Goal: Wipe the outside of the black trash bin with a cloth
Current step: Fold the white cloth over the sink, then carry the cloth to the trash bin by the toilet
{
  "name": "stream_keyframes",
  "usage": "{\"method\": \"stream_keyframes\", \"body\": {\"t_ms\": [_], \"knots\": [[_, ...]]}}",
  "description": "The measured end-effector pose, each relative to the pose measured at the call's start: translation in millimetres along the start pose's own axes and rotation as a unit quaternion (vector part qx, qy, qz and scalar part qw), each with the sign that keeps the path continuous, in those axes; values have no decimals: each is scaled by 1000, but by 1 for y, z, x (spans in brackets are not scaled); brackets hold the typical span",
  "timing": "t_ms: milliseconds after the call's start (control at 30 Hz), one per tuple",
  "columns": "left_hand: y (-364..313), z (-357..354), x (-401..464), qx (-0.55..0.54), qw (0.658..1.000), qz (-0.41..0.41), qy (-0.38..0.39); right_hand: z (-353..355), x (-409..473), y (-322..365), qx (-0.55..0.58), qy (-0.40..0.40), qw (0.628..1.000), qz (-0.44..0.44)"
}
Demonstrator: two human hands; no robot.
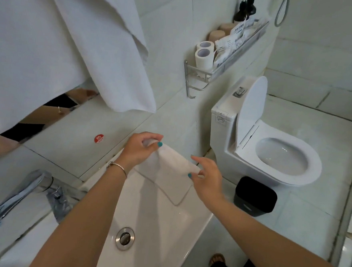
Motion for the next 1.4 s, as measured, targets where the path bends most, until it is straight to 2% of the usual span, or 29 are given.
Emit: {"method": "stream_keyframes", "body": {"t_ms": [333,567,700,1033,1233,1400], "knots": [[-66,6,6,18,994,-110,-14,36,46,14,-33,23,998,-43],[-118,-17,17,72,979,-192,5,97,69,39,-136,-18,989,48],[-138,-50,25,129,963,-236,29,146,80,40,-149,-65,985,62],[-186,-148,31,143,961,-235,21,263,84,18,-235,-98,965,65],[-213,-200,23,135,961,-238,40,314,76,8,-295,-71,947,108],[-229,-233,20,135,958,-247,48,348,66,6,-292,-97,939,155]]}}
Point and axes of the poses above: each hand's wrist, its own x-axis towards the middle knuckle, its own z-axis out of the back of the hand, y = z × x, the point moved 8 cm from there along x, towards the middle knuckle, and after that the axes turned 6 degrees about z, right-handed, at the moved point
